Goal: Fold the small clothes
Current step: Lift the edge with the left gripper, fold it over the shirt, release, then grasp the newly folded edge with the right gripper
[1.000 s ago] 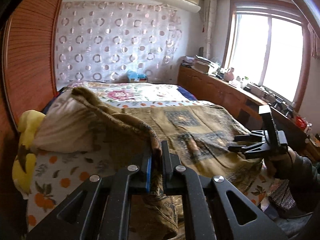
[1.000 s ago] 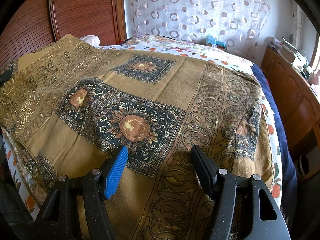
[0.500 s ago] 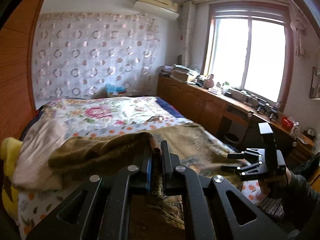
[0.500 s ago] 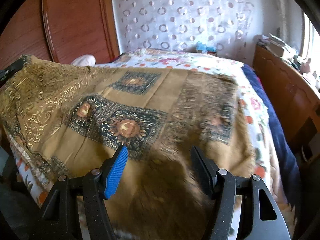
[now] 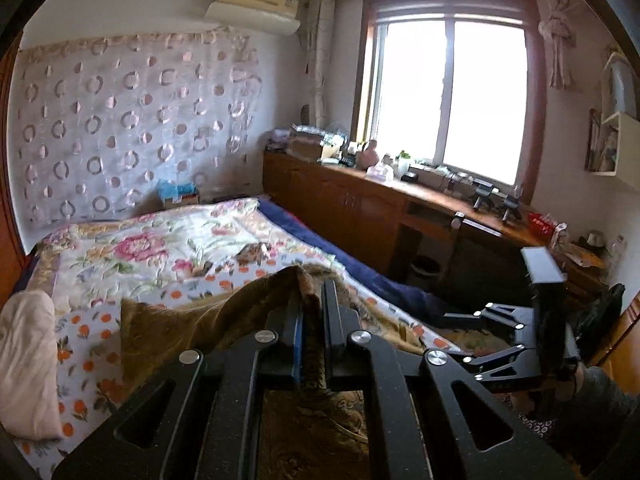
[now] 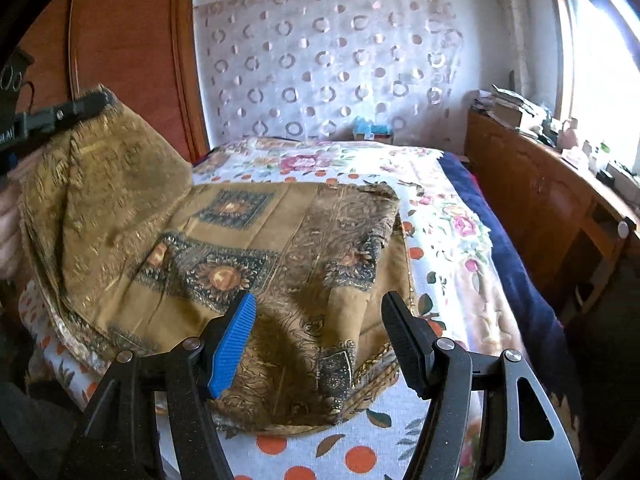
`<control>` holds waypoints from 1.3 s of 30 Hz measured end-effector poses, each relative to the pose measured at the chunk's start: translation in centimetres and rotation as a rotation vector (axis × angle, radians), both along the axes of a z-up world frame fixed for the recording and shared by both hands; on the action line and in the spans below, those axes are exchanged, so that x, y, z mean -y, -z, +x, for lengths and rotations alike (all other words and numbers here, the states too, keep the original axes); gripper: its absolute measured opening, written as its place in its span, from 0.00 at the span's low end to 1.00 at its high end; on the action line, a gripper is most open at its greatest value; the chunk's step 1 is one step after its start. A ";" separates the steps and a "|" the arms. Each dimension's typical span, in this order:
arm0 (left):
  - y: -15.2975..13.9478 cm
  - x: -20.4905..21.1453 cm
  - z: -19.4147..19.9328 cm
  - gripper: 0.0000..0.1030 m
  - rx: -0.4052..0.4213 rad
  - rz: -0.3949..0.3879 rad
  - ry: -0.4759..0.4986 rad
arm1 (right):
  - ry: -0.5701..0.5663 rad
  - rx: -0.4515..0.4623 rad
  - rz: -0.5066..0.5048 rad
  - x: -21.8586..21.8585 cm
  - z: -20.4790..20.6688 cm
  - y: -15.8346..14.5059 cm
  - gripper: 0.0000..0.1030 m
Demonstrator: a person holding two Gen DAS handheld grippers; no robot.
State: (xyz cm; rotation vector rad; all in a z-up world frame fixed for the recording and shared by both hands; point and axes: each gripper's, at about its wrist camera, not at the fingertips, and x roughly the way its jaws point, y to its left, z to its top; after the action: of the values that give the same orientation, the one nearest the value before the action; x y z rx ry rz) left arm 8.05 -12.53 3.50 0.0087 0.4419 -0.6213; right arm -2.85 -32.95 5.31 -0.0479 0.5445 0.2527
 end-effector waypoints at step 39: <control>8.2 -8.9 -1.9 0.67 -0.146 0.082 -0.252 | -0.297 -0.088 -0.050 -6.9 7.1 2.1 0.06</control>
State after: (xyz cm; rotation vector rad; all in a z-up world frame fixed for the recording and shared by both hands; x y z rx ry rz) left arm 6.12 -3.58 -4.71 -0.0141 0.5993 -0.3562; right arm 4.27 -26.08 3.17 -0.1672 0.6313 0.5328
